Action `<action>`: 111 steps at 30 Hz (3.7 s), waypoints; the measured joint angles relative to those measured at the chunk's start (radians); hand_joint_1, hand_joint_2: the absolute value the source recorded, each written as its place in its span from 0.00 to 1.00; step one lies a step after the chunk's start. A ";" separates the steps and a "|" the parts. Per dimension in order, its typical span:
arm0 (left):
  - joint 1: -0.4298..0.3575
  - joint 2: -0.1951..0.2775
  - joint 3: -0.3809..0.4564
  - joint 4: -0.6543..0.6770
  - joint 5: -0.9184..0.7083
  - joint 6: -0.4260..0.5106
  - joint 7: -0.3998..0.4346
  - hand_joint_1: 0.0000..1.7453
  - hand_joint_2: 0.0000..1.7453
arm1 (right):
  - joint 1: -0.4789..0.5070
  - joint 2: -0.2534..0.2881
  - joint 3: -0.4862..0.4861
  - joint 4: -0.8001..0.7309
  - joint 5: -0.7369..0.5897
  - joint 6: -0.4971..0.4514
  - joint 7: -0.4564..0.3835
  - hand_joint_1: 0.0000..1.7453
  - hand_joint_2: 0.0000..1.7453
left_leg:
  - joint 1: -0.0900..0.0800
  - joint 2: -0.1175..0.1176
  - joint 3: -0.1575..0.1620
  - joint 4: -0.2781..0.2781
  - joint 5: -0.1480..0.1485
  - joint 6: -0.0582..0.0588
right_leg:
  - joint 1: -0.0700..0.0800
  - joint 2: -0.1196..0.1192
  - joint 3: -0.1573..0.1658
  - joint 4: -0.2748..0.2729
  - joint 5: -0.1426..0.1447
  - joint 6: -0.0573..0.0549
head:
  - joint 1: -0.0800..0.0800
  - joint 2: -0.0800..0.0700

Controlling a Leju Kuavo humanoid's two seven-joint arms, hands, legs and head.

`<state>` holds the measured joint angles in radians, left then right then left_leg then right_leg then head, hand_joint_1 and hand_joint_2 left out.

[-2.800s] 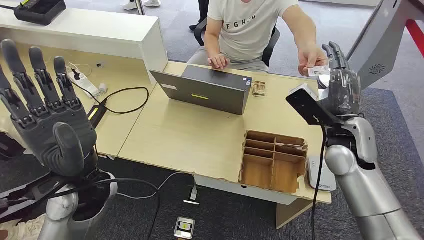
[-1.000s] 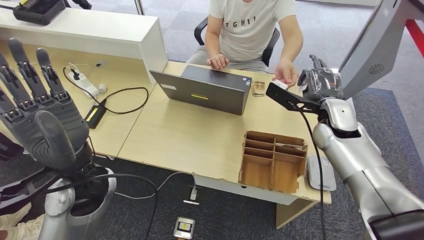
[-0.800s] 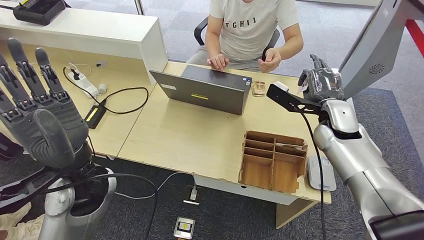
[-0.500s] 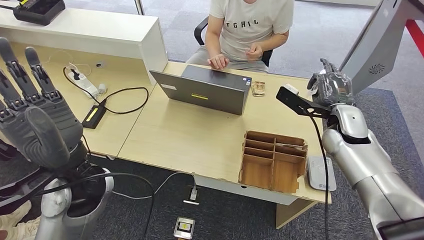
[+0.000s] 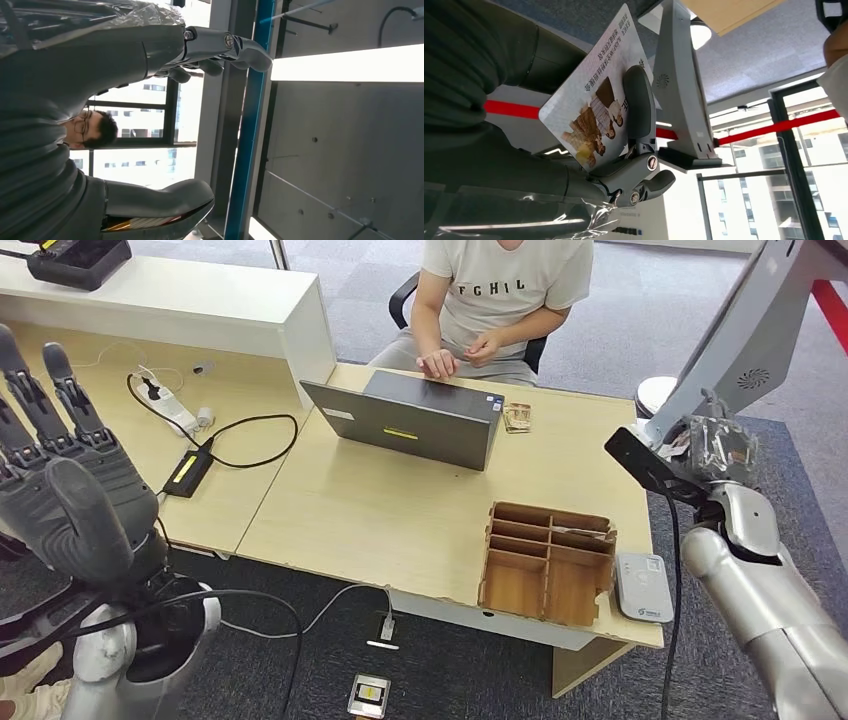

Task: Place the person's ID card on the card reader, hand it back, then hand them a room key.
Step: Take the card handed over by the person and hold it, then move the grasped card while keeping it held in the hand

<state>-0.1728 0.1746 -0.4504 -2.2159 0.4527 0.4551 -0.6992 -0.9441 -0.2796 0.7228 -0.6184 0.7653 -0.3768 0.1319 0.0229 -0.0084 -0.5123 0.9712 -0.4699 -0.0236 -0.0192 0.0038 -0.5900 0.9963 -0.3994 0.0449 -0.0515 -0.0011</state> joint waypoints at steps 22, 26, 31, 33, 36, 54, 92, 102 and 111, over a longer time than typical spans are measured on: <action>0.062 0.021 -0.003 -0.015 -0.054 0.023 0.000 0.00 1.00 | 0.454 -0.159 -0.290 -0.346 -0.070 -0.151 -0.034 1.00 1.00 | 0.000 0.001 -0.001 -0.001 -0.001 0.000 | 0.000 0.000 0.000 0.000 0.000 0.000 | 0.000 0.000; 0.067 0.027 -0.004 -0.024 -0.061 0.048 0.000 0.00 1.00 | 0.471 -0.144 -0.296 -0.367 -0.072 -0.150 -0.054 1.00 1.00 | 0.000 0.001 -0.002 -0.001 -0.001 0.000 | 0.000 0.000 0.000 0.000 0.000 0.000 | 0.000 0.000; 0.084 0.037 -0.005 -0.044 -0.093 0.085 0.000 0.00 1.00 | 0.482 -0.108 -0.292 -0.377 -0.089 -0.146 -0.090 1.00 1.00 | 0.001 0.001 -0.001 -0.001 -0.001 0.000 | 0.000 0.000 0.000 0.000 -0.001 0.000 | 0.000 0.000; 0.091 0.042 -0.005 -0.052 -0.104 0.096 0.000 0.00 1.00 | 0.482 -0.092 -0.290 -0.369 -0.108 -0.147 -0.108 1.00 1.00 | 0.001 0.001 -0.001 -0.001 -0.001 0.000 | 0.000 0.000 0.000 0.000 -0.001 0.000 | 0.000 0.000; 0.101 0.049 -0.005 -0.066 -0.113 0.109 0.000 0.00 1.00 | 0.483 -0.072 -0.285 -0.342 -0.138 -0.149 -0.131 1.00 1.00 | 0.001 0.001 -0.001 -0.001 0.000 0.000 | 0.000 0.000 0.000 0.000 -0.001 0.000 | 0.000 0.000; 0.125 0.062 -0.004 -0.090 -0.096 0.063 0.000 0.00 1.00 | 0.533 -0.022 -0.277 -0.137 -0.226 -0.183 -0.143 1.00 1.00 | 0.000 0.001 -0.001 -0.001 -0.001 0.000 | 0.000 0.000 0.000 0.000 -0.001 0.000 | 0.000 0.000; 0.067 0.034 0.002 -0.038 -0.057 -0.016 0.000 0.00 1.00 | 0.534 -0.021 -0.326 -0.186 -0.170 -0.209 -0.150 1.00 1.00 | 0.000 0.001 0.002 -0.001 0.000 0.000 | 0.000 0.001 0.003 0.000 0.000 0.000 | 0.000 0.000; 0.045 0.032 -0.006 -0.037 -0.040 -0.007 0.000 0.00 1.00 | 0.332 -0.030 -0.321 -0.368 -0.111 -0.140 -0.115 1.00 1.00 | 0.000 0.002 0.002 -0.001 0.001 0.000 | 0.000 0.002 0.003 0.000 0.000 0.000 | 0.000 0.000; 0.006 0.014 -0.022 -0.004 0.016 -0.094 0.000 0.00 1.00 | 0.185 -0.039 -0.289 -0.371 -0.061 -0.059 -0.063 1.00 1.00 | 0.000 0.002 0.001 -0.001 0.001 0.000 | 0.000 0.002 0.002 0.000 0.000 0.000 | 0.000 0.000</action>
<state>-0.1670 0.1888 -0.4720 -2.2196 0.4683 0.3613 -0.6992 -0.7589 -0.3182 0.4335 -0.9890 0.7048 -0.4357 0.0692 0.0230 -0.0065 -0.5109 0.9705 -0.4694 -0.0238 -0.0194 0.0055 -0.5881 0.9962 -0.3989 0.0446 -0.0515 -0.0011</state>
